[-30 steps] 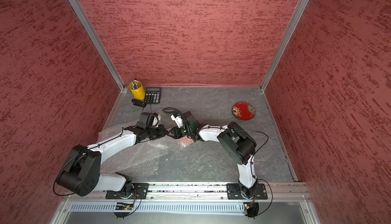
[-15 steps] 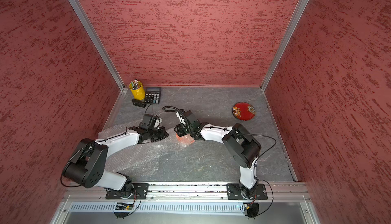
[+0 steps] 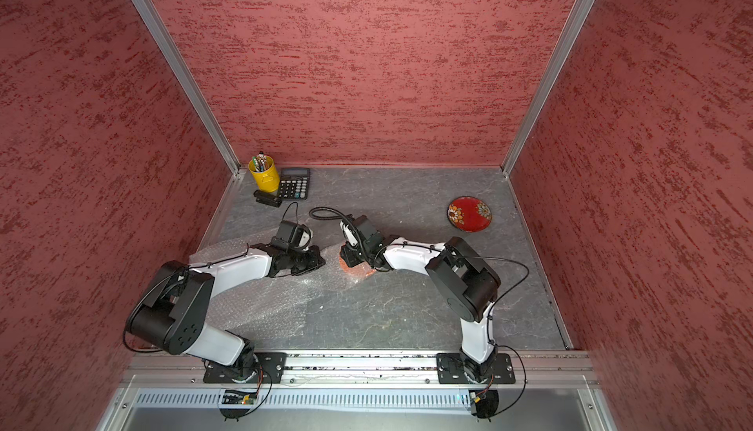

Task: Unpack dinner plates from bubble wrap
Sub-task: Unwrap the bubble wrap at the center of the board.

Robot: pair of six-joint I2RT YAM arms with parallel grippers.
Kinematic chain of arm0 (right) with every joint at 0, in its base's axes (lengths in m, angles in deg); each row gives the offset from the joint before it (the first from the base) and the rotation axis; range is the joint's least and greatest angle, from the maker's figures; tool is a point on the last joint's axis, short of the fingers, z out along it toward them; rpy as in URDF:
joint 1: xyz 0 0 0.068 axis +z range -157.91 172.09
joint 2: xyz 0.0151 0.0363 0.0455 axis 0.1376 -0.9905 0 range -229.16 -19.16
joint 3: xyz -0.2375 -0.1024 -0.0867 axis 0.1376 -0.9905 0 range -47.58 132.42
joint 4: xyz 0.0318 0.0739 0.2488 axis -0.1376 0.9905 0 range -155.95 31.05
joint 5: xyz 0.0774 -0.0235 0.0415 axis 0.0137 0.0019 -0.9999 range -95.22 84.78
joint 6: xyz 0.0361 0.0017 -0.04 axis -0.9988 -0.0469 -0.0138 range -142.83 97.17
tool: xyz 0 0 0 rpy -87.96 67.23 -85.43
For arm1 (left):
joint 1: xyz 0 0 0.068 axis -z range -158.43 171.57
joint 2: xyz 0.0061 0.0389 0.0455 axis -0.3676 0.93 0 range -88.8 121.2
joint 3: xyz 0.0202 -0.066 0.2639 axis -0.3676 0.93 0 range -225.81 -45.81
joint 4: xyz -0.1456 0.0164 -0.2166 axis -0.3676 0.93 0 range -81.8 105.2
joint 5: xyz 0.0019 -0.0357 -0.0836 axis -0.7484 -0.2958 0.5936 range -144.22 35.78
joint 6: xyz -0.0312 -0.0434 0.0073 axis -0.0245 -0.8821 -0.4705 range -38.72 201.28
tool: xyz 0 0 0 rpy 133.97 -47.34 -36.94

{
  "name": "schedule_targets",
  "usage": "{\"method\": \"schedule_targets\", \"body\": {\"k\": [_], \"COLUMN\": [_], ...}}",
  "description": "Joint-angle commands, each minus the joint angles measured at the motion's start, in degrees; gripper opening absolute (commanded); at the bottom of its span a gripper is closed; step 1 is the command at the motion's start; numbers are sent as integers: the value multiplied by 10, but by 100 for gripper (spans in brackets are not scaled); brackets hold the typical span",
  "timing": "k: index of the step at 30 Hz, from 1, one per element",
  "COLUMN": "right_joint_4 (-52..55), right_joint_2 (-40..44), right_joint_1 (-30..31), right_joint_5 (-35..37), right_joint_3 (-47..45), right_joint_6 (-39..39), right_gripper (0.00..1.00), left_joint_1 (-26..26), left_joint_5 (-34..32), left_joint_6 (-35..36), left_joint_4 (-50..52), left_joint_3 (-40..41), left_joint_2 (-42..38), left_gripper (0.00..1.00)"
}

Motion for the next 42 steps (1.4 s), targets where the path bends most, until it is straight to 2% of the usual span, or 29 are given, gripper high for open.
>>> {"method": "schedule_targets", "body": {"k": [1,7,12,23,30,42], "right_joint_4": [15,23,20,-23,-75,-129], "right_joint_2": [-16,-32,-30,16,64,120], "right_joint_1": [9,15,15,12,-14,-101], "right_joint_5": [12,29,44,45,25,13], "right_joint_3": [18,24,19,-11,-52,-116], "right_joint_6": [14,15,11,-13,-44,-92], "right_gripper": [44,40,27,7,3,2], "left_joint_1": [2,3,4,15,25,34], "left_joint_5": [-11,-15,-21,-44,-49,-64], "left_joint_6": [8,9,12,14,21,30], "left_joint_4": [-7,-5,0,13,18,35], "left_joint_3": [4,5,5,1,-3,-13], "left_joint_2": [5,7,7,14,17,15], "left_gripper": [12,12,12,12,11,11]}}
